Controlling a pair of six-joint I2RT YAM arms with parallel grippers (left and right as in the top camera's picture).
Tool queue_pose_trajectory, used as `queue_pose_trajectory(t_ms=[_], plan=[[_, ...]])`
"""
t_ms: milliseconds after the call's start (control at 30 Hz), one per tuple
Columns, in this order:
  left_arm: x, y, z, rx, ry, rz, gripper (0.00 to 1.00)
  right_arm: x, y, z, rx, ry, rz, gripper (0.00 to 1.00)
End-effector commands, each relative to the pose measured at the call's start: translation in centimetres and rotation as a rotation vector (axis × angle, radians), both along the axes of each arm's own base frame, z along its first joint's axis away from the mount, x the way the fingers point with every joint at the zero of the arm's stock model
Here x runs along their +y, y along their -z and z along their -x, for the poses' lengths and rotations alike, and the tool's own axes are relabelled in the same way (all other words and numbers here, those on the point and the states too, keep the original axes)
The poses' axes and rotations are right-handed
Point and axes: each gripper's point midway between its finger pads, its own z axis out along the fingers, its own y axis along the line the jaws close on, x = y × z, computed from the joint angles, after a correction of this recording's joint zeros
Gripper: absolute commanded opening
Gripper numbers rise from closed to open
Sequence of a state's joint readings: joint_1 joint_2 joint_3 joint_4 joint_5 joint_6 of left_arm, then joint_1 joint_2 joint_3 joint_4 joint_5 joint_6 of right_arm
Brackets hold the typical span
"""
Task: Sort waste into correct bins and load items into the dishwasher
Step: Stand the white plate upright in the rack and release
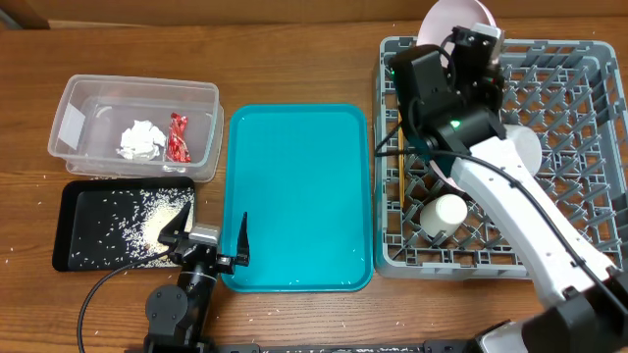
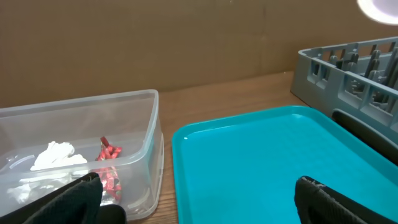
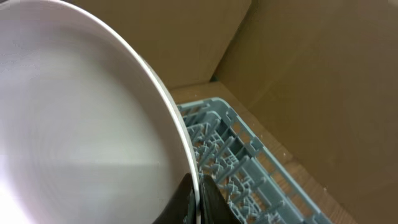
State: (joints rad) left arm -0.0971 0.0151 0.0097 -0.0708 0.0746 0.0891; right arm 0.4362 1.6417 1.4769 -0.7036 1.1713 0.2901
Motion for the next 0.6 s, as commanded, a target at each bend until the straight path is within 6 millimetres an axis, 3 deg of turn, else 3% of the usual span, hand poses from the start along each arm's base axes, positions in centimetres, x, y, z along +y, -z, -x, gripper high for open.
queue_pose_trajectory(t_ms=[0,233,400,567], plan=[[0.3,0.0,0.0,-0.006,-0.012,-0.009,1.00,0.4,1.4,-1.3,0.110,-0.024,0.117,0.04],[0.3,0.0,0.0,-0.006,-0.012,-0.009,1.00,-0.7,4.9,-2.5,0.208,0.021,0.186,0.04],[0.3,0.0,0.0,-0.006,-0.012,-0.009,1.00,-1.1,5.0,-2.6,0.210,0.027,0.182,0.04],[0.3,0.0,0.0,-0.006,-0.012,-0.009,1.00,1.1,8.3,-2.7,0.311,-0.112,0.044,0.04]])
